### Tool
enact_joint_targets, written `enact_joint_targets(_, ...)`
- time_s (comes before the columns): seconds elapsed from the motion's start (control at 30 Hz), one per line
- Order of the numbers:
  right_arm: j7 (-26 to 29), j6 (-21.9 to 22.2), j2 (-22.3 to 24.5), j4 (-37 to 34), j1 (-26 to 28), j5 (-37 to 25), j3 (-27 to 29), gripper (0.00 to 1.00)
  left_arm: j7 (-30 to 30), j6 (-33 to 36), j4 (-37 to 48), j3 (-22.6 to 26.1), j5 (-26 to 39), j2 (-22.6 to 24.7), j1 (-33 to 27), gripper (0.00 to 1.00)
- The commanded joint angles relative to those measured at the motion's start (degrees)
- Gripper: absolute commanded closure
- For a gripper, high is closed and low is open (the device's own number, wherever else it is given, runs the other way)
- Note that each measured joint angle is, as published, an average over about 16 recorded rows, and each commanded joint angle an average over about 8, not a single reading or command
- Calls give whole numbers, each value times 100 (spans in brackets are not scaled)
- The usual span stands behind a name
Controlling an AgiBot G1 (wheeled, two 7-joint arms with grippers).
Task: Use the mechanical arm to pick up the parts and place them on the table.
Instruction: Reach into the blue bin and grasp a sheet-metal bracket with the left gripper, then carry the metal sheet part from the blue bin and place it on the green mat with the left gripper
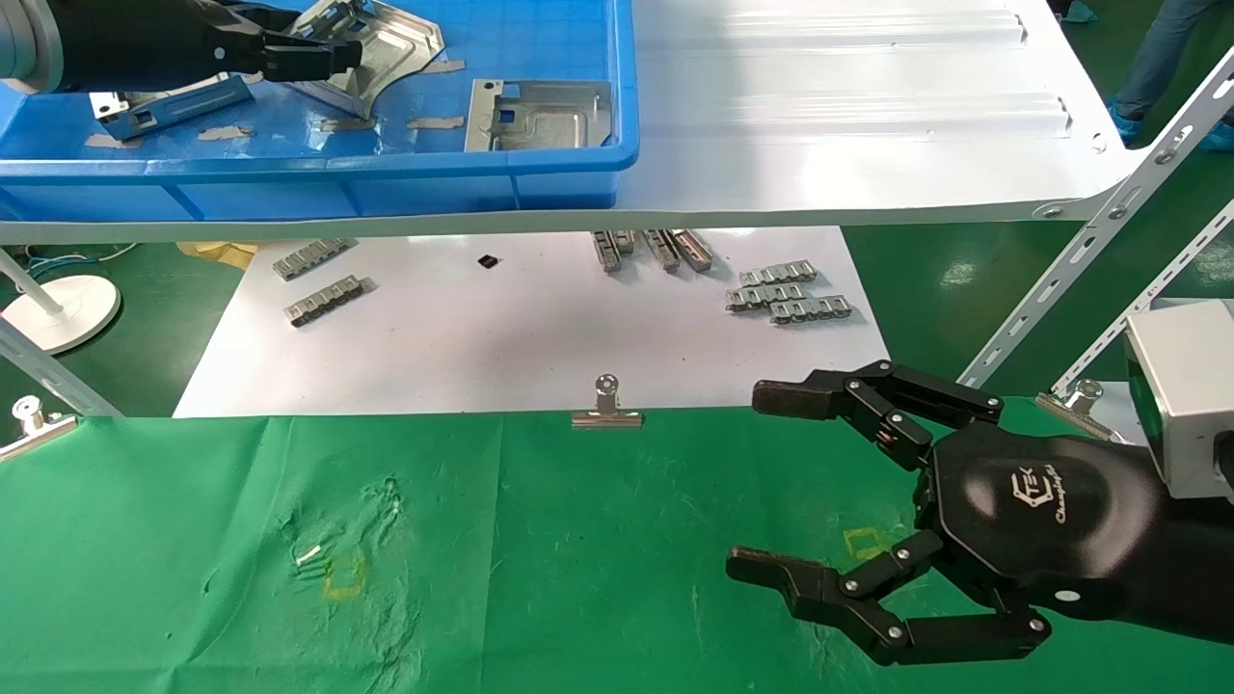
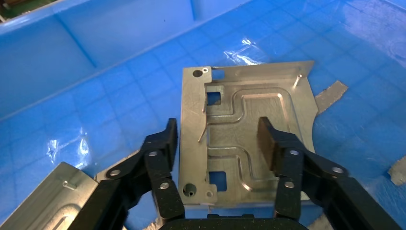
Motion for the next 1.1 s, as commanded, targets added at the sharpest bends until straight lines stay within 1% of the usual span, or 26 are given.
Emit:
enact_joint_targets(0.03,0,0,0,0,0,0,0,0,38,-34,40,3,5,23,-13,100)
enact_joint_targets(0.47,0,0,0,0,0,0,0,0,197,-153,213,-40,-52,81,-52,100)
enact_joint_targets(0.57,0,0,0,0,0,0,0,0,266,-114,191,-121,-168,48,-47,100)
enact_joint_targets(0.67,0,0,0,0,0,0,0,0,441,92,93,-272,-392,-43,-28,100)
enact_joint_targets(0.77,0,0,0,0,0,0,0,0,739,489,-61,-471,-690,-187,10,100)
enact_joint_targets(0.87,0,0,0,0,0,0,0,0,1138,1099,-228,-650,-976,-351,79,100)
enact_joint_targets(1.1,0,0,0,0,0,0,0,0,2344,3162,-662,-973,-1598,-803,410,100)
